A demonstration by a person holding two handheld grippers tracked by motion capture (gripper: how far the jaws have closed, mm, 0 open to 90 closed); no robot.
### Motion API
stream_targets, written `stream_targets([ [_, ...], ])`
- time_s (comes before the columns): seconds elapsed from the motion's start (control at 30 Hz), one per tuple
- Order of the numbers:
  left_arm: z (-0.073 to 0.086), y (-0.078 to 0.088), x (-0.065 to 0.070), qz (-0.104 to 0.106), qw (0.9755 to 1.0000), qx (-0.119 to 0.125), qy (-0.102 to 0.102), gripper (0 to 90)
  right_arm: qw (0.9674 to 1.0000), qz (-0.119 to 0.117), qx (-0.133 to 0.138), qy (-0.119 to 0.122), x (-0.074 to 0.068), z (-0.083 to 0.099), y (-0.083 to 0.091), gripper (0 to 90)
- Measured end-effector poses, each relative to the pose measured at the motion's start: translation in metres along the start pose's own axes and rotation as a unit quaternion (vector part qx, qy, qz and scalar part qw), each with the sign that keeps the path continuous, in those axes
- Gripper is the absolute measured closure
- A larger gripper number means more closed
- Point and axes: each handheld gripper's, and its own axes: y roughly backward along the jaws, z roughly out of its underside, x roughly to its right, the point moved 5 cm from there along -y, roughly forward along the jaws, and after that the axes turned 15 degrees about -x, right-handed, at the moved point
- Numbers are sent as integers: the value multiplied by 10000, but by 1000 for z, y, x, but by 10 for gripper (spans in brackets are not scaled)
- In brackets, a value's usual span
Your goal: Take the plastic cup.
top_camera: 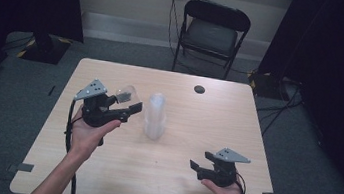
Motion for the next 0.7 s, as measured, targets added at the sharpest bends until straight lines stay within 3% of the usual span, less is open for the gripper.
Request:
stream_targets([
  [0.1,8,-1,6,45,9999,-85,-95,390,9999,-36,-22,136,-8,-3,-3,333],
  [0.33,25,-1,12,159,9995,-258,-35,405,9988,-146,145,445,-28,-14,-5,420],
  [0.6,49,-9,15,443,9975,-408,371,427,9948,-610,286,762,-53,-27,-10,474],
  [0.63,52,-11,15,454,9970,-514,367,427,9939,-631,325,847,-57,-27,-11,477],
  [0.7,54,-13,17,503,9966,-496,416,423,9924,-639,367,984,-64,-28,-12,482],
])
